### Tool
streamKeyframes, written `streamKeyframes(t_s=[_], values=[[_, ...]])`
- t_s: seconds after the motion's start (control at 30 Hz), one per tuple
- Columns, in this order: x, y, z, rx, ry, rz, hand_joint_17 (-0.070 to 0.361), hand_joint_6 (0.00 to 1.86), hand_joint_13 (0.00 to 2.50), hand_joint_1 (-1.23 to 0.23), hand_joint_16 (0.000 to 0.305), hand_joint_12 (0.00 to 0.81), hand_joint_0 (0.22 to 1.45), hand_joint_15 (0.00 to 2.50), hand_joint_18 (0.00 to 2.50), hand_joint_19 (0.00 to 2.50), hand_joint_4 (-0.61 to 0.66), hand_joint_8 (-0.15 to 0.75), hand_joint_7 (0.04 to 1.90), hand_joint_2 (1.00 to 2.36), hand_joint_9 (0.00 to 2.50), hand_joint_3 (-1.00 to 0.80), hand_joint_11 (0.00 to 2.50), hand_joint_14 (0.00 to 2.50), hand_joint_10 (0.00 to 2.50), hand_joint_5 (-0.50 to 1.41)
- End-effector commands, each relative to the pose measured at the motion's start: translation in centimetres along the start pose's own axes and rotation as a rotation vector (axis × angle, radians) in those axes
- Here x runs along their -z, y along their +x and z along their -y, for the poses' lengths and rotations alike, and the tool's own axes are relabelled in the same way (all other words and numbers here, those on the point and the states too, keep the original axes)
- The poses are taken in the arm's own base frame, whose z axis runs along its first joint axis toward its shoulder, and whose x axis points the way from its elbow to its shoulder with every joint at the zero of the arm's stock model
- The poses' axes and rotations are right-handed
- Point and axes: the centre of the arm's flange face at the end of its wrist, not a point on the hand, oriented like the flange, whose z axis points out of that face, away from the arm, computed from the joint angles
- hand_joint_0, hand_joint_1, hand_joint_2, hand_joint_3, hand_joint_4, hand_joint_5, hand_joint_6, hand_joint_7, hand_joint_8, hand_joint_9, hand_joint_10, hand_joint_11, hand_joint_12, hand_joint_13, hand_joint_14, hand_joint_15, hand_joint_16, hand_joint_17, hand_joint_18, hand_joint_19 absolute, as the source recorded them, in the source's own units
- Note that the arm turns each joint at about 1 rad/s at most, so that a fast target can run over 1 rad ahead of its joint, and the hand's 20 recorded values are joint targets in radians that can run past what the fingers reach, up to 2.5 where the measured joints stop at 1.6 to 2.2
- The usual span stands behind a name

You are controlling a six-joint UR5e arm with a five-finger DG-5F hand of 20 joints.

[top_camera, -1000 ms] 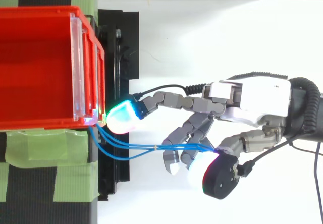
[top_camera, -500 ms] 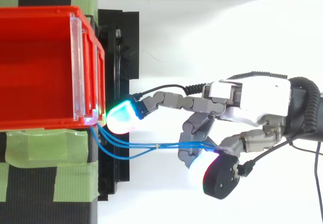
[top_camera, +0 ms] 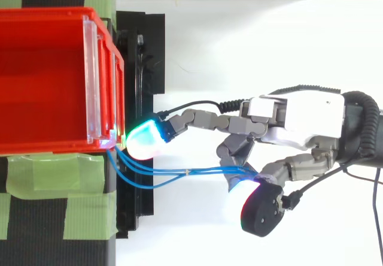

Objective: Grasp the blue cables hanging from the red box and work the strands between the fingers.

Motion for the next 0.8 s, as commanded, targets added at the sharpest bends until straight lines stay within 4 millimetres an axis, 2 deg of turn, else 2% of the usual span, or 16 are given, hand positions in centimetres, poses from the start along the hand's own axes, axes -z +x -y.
streamKeyframes(t_s=[0.0,0.1,0.37,0.6,0.77], values=[[-0.01,-0.02,-0.01,0.001,-0.001,-0.001,0.13,0.01,1.27,-0.56,0.058,0.35,0.72,1.32,1.32,1.3,0.22,0.305,0.69,1.0,0.8,-1.0,0.91,0.48,1.35,-0.15],[-0.01,-0.03,-0.01,0.002,-0.001,0.0,0.13,0.01,1.27,-0.56,0.058,0.351,0.72,1.31,1.32,1.29,0.23,0.298,0.69,1.0,0.8,-1.0,0.92,0.52,1.38,-0.15],[-0.02,-0.01,-0.02,0.009,-0.003,-0.001,0.131,0.01,1.23,-0.56,0.058,0.351,0.72,1.25,1.32,1.29,0.23,0.294,0.69,1.0,0.78,-1.0,0.9,0.85,1.66,-0.14],[-0.08,0.0,-0.08,0.007,-0.008,-0.001,0.131,0.01,1.2,-0.56,0.058,0.349,0.72,1.21,1.32,1.29,0.23,0.286,0.69,1.0,0.77,-1.0,0.89,1.04,1.78,-0.14],[-0.18,0.03,-0.18,0.005,-0.014,-0.001,0.129,0.01,1.16,-0.56,0.057,0.35,0.72,1.13,1.36,1.38,0.23,0.293,0.69,1.0,0.76,-1.0,0.85,1.38,1.98,-0.12]])
